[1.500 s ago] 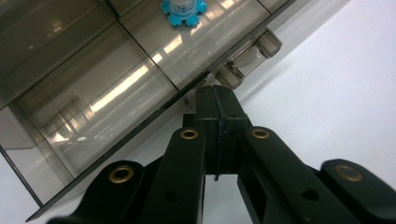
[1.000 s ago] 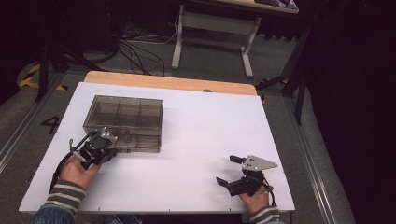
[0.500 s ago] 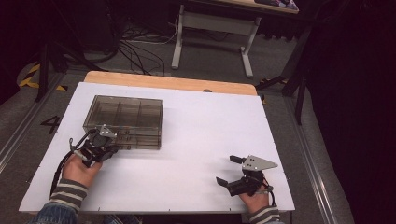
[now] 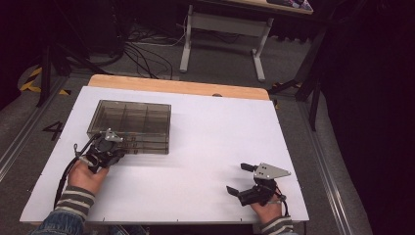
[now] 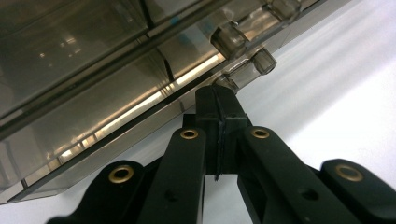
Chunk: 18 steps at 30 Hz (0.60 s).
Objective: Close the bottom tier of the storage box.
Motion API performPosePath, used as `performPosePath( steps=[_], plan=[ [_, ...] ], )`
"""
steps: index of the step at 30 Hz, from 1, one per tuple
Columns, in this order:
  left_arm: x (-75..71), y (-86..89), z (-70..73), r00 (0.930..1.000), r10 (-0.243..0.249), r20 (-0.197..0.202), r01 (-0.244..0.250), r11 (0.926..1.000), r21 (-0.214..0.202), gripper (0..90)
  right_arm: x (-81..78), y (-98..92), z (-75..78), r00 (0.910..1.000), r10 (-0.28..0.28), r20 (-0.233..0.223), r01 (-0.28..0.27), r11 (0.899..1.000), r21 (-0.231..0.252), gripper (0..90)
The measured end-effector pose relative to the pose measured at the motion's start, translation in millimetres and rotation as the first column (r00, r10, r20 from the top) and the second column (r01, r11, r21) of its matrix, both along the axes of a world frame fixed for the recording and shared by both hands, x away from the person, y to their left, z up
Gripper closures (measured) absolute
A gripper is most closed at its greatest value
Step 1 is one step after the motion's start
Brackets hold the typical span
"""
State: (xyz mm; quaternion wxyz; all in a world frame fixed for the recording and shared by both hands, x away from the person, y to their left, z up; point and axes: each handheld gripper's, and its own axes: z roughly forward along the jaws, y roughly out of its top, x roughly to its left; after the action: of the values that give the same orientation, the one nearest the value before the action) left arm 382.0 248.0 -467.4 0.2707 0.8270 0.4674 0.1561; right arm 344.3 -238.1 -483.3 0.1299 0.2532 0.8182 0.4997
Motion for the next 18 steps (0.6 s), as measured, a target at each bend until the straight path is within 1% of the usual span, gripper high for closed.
performPosePath(
  steps=[1, 2, 4, 11, 12, 16, 18],
  plan=[
    [0.5, 0.2, 0.0, 1.0, 0.0, 0.002, 0.0, 1.0, 0.001, 89.5, 0.0, 0.0, 0.0, 1.0, 0.0, 0.001, 0.0, 1.0, 0.0, 0.6],
    [0.9, -0.2, -0.3, 1.0, 0.009, 0.002, -0.009, 0.9999, -0.006, 89.5, 0.0, 0.0, 0.0, 1.0, 0.0, 0.001, 0.0, 1.0, 0.0, 0.6],
    [1.9, -0.1, -0.2, 1.0, 0.009, 0.004, -0.009, 1.0, -0.002, 89.5, 0.1, -0.1, 0.0, 1.0, -0.001, 0.002, 0.001, 1.0, -0.001, 0.6],
    [3.0, 0.3, -0.1, 1.0, 0.004, 0.005, -0.004, 1.0, -0.001, 89.6, -0.4, 0.2, 0.2, 1.0, -0.003, -0.002, 0.003, 1.0, 0.005, 0.6],
    [3.0, 0.2, -0.1, 1.0, 0.004, 0.005, -0.004, 1.0, 0.0, 89.6, -0.1, 0.0, 0.0, 1.0, -0.001, 0.003, 0.001, 1.0, -0.002, 0.6],
    [2.7, 0.0, 0.5, 1.0, 0.007, 0.001, -0.007, 1.0, 0.002, 89.5, -0.4, 0.3, 0.2, 1.0, -0.002, -0.002, 0.002, 1.0, 0.005, 0.6],
    [1.8, 0.3, 1.4, 1.0, 0.001, 0.0, -0.001, 1.0, 0.0, 88.4, 0.0, 0.0, 0.0, 1.0, -0.001, 0.004, 0.001, 1.0, -0.002, 0.6]
  ],
)
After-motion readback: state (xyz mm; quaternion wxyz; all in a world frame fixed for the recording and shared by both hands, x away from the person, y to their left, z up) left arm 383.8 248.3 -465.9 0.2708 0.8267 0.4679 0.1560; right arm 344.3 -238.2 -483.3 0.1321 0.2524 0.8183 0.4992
